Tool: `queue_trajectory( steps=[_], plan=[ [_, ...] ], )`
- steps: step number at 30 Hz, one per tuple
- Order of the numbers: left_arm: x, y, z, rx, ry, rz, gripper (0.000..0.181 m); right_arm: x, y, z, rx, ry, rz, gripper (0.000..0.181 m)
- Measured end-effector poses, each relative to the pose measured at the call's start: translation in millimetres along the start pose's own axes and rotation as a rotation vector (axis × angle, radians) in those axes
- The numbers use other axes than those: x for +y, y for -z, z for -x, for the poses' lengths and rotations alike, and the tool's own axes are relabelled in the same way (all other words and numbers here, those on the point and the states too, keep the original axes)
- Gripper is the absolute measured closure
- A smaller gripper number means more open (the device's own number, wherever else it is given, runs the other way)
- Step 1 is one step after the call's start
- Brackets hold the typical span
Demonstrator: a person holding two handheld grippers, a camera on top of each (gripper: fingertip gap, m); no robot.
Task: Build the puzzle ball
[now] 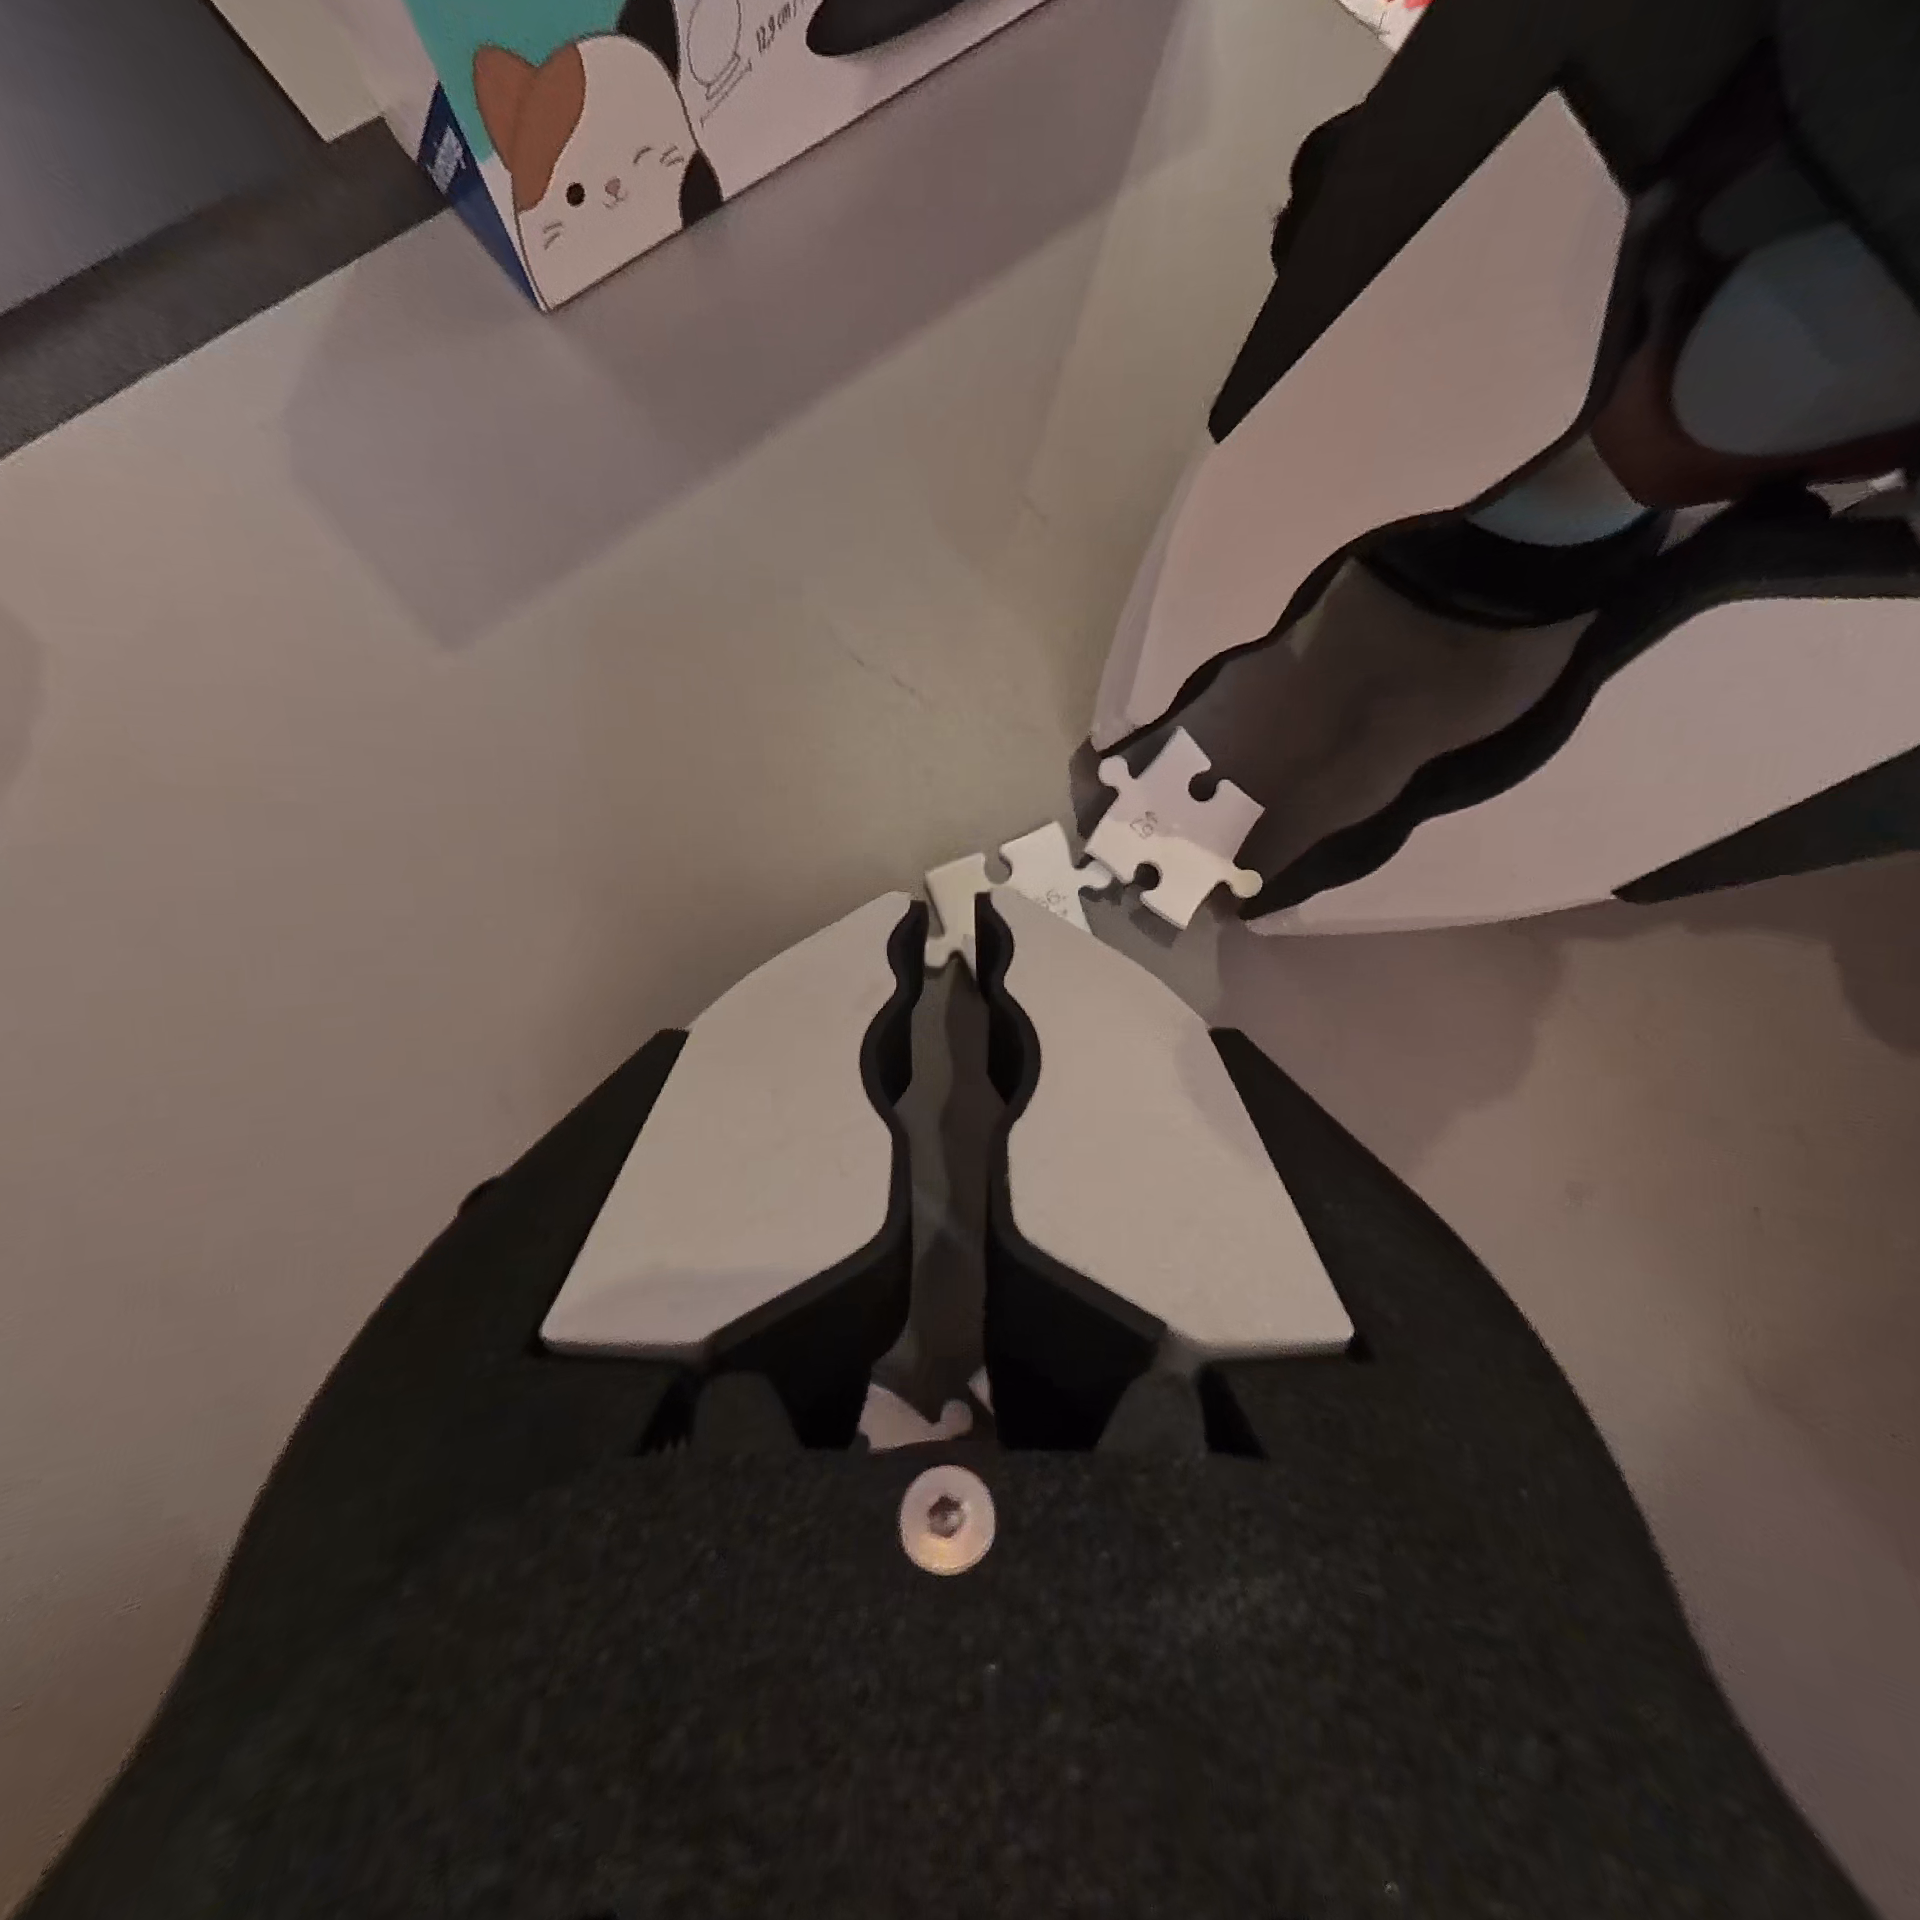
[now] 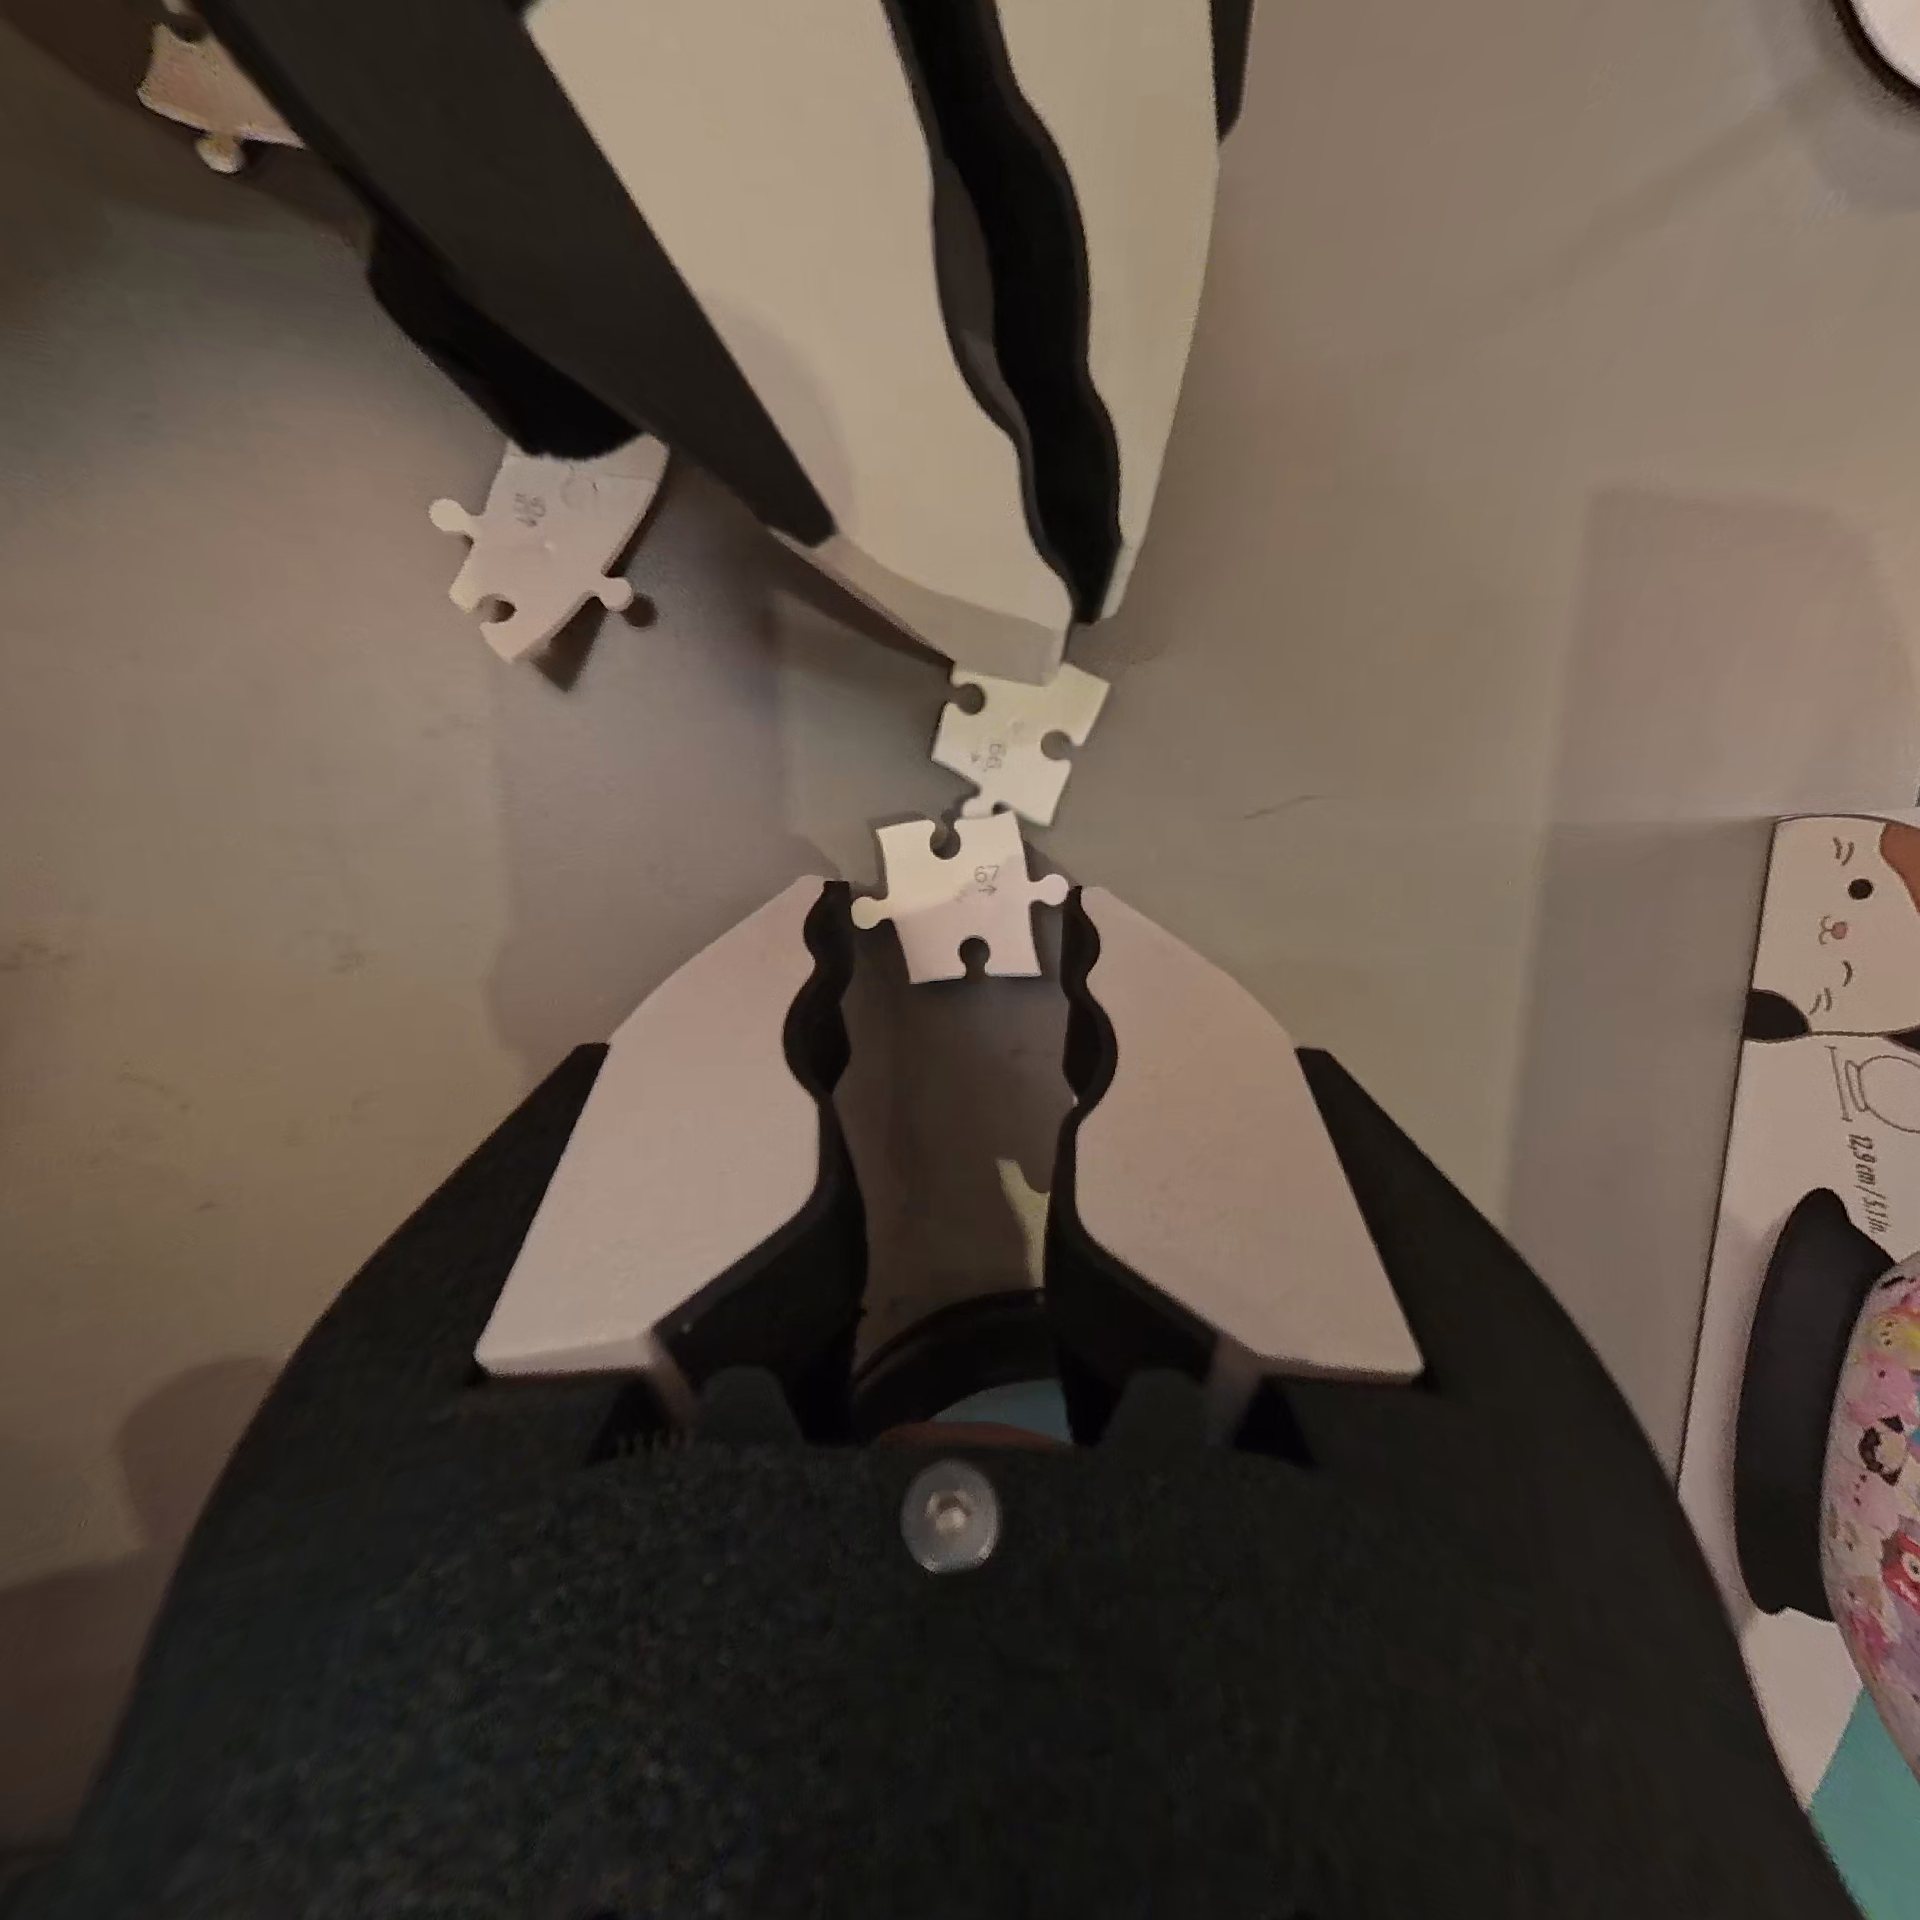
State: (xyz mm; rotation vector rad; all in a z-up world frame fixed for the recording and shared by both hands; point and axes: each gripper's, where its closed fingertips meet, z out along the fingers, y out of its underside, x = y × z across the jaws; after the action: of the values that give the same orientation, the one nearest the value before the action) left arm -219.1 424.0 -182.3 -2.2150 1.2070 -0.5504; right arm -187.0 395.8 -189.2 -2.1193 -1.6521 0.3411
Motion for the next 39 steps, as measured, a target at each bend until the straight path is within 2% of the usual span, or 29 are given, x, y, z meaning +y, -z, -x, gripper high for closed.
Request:
queue_trajectory(
  steps=[8, 30, 39],
  plan=[
    [3.4, -9.5, -2.6, 0.009, -0.014, 0.025, 0.181, -0.3, 1.1, -10.1, 0.048, -0.021, -0.005, 0.143],
    [8.2, -1.7, -10.7, 0.037, 0.056, -0.001, 0.176, 1.5, -6.1, -7.6, 0.03, -0.043, 0.032, 0.142],
    [12.9, -1.9, -12.2, 0.048, 0.064, 0.005, 0.176, -0.3, 4.4, -3.3, -0.021, -0.129, -0.013, 0.143]
  ],
)
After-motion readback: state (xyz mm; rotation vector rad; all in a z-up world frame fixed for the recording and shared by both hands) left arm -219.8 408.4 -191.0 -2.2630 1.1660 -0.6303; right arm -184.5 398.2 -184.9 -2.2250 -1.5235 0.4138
